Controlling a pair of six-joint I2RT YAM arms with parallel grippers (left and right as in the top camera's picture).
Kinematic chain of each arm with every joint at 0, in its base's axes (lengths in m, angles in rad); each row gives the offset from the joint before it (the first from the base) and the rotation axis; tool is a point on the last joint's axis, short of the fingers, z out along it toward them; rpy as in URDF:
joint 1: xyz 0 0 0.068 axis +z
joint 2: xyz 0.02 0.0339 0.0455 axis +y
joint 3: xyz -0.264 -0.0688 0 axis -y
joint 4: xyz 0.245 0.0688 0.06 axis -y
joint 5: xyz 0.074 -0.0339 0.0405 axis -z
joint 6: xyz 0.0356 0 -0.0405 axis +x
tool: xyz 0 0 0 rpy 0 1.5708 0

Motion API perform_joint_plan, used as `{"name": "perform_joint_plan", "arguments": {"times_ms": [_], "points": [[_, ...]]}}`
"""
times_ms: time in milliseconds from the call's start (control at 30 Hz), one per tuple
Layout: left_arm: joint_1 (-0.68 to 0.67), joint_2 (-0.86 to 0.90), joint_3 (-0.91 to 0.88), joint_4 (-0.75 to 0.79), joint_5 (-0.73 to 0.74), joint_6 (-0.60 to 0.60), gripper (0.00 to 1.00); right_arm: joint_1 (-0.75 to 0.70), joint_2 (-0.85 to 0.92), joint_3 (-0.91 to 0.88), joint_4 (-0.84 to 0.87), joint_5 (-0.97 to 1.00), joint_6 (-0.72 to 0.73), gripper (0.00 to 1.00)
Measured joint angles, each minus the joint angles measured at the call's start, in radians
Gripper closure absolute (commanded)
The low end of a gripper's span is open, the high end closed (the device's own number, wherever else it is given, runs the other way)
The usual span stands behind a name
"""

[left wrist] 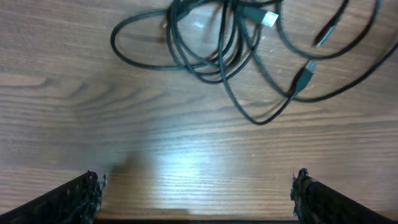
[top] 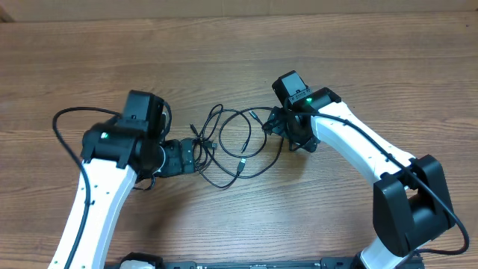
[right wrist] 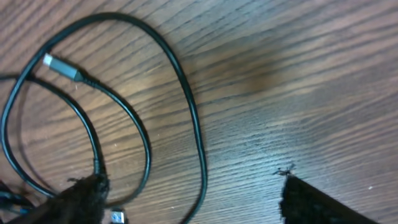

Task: Untangle cables

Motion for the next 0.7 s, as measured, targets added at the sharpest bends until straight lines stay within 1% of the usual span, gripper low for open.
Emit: {"name": "perform_joint_plan", "arguments": {"times_ms": [167,200,267,300,433,600,700], "points": [[0.0,0.034,-0.001,-0.012,0.029,0.005,0.0,0.0,0.0,-0.008,0.016,0.0,0.0,0.14],[0.0,0.033,-0.001,-0.009,0.04,0.006,0.0,0.0,0.0,-0.014,0.02,0.0,0.0,0.14],[0.0,0.026,-0.001,0.003,0.055,0.006,0.01,0.0,0.0,-0.028,0.025,0.001,0.0,0.09],[-0.004,0.011,-0.001,0.005,0.061,0.006,0.01,0.0,0.0,-0.037,0.025,0.0,0.001,0.08],[-0.044,-0.092,-0.005,0.002,0.06,0.005,0.01,0.0,0.0,-0.042,0.019,-0.003,0.0,0.04],[-0.106,-0.275,-0.054,0.035,0.006,-0.031,0.0,0.0,0.0,-0.043,0.043,-0.004,0.0,0.03],[-0.11,-0.326,-0.086,0.053,-0.017,-0.049,0.01,0.0,0.0,-0.043,0.057,-0.006,0.001,0.0]]}}
